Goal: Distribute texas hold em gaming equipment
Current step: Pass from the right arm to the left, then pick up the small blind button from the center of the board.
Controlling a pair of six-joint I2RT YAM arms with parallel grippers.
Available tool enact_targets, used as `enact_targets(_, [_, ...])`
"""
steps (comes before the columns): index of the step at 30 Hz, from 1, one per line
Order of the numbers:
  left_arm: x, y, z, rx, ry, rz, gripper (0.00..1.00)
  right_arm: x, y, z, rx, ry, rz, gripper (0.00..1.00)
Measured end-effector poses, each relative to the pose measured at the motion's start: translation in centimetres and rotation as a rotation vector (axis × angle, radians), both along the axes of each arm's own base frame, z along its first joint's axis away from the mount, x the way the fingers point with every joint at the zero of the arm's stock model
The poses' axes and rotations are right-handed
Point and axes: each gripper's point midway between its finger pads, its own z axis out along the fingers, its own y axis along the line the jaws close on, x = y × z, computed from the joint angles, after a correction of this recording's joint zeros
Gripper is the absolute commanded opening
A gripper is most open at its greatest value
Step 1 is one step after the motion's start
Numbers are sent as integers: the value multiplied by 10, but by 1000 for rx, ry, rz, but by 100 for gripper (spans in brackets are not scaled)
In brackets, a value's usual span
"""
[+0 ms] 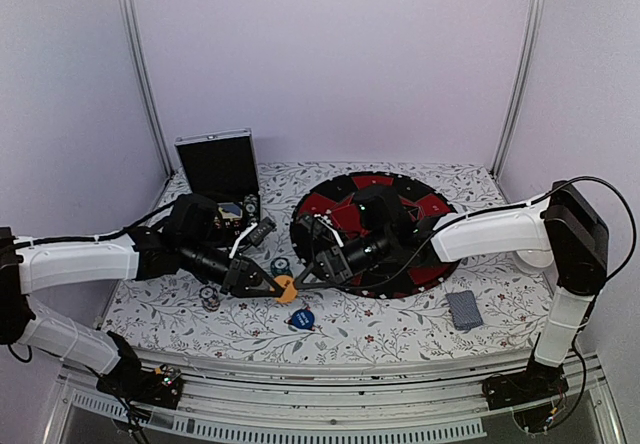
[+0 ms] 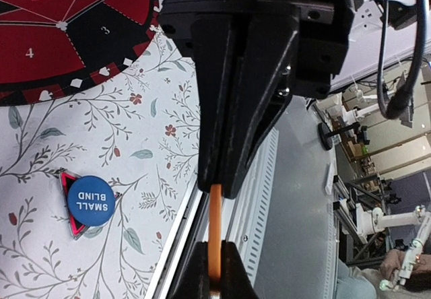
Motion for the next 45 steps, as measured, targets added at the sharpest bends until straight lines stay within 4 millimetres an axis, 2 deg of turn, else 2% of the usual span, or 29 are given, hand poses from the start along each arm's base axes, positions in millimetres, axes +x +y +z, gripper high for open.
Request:
enact_targets(2, [-2, 0, 1, -7, 11, -6, 0, 0, 0, 0, 5, -8, 6, 3])
enact_targets(3, [-2, 0, 1, -8, 12, -7, 0, -1, 0, 0, 6, -11, 7, 7])
enact_targets(5, [-2, 1, 2, -3, 6, 0, 0, 1, 1, 0, 4, -18, 1, 23])
enact_targets(8, [8, 7, -2, 48, -42, 58, 0, 12, 1, -10, -59, -24, -73, 32])
enact_targets(11, [23, 16, -15, 143, -68, 145, 0, 41, 5, -34, -210, -46, -201, 43])
enact_targets(14, [30, 23, -41, 245, -31, 183, 0, 59, 8, -67, -336, -56, -254, 47])
enact_targets(18, [26, 33, -84, 380, 56, 189, 0, 60, -7, -119, -505, -31, -269, 48])
enact_targets(20, [22, 36, -94, 409, 75, 186, 0, 55, -15, -134, -565, -9, -263, 49])
enact_targets(25, [18, 33, -99, 413, 79, 172, 0, 48, -18, -138, -573, 13, -244, 50])
enact_targets(27, [16, 31, -106, 422, 90, 163, 0, 42, -21, -143, -577, 36, -232, 50])
enact_targets(34, [7, 29, -133, 476, 136, 132, 0, 31, -18, -143, -530, 89, -202, 44])
enact_targets(45, [7, 20, -137, 451, 130, 114, 0, 17, -17, -144, -513, 175, -177, 37])
